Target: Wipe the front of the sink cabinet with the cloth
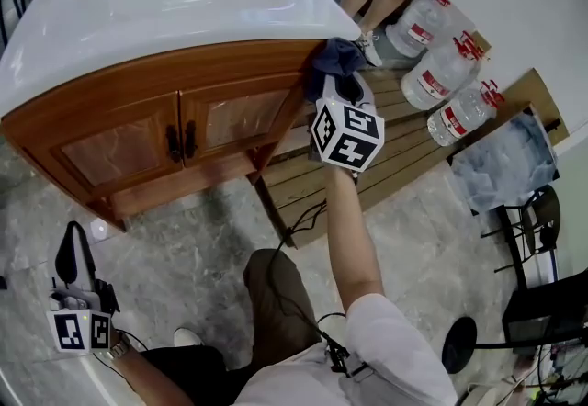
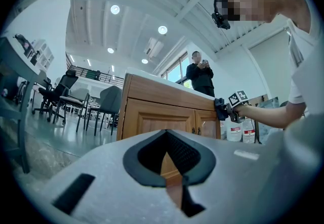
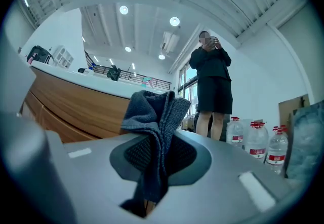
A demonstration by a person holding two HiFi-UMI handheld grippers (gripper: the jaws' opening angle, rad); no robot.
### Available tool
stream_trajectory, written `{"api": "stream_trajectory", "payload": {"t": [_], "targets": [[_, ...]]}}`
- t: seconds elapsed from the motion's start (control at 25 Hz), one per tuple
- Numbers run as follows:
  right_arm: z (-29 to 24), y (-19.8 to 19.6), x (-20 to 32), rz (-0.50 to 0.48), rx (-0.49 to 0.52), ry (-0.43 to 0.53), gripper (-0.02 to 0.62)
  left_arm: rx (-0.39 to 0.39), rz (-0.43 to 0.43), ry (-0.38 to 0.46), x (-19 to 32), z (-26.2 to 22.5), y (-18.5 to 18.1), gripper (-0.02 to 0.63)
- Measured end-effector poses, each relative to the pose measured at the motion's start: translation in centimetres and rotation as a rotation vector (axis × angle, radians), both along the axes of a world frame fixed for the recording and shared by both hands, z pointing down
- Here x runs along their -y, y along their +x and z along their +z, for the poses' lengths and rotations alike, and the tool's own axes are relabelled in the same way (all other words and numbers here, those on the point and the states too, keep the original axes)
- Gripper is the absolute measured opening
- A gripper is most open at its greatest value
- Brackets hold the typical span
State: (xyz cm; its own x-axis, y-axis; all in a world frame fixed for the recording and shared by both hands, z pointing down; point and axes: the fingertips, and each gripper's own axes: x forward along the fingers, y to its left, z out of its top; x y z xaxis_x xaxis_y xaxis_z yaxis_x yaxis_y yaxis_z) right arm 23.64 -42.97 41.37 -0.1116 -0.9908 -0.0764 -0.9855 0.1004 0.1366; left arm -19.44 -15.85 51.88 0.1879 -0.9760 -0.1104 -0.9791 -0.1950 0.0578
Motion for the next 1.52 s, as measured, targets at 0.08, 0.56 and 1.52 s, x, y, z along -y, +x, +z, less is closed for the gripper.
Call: {"api": "stream_trajectory", "payload": {"t": [0.08,0.56,1.52], "targets": [[0.1,0.0,0.0,0.003,0.005,0.001,0.058,-0.001,0.000,0.000,0.1,0.1,0.1,-0.003],[1.9,-12.5,-9.2,-0.388,0.016,-0.010,0.057,-0.004,-0.023,0.032,0.1,-0.8,0.2,-0.003],[7.0,-45.7,-18.7,-1.077,0.093,-0.143,0.057,-0.019,-0.102,0.124,-3.3,-3.7,-3.2,-0.003]]}}
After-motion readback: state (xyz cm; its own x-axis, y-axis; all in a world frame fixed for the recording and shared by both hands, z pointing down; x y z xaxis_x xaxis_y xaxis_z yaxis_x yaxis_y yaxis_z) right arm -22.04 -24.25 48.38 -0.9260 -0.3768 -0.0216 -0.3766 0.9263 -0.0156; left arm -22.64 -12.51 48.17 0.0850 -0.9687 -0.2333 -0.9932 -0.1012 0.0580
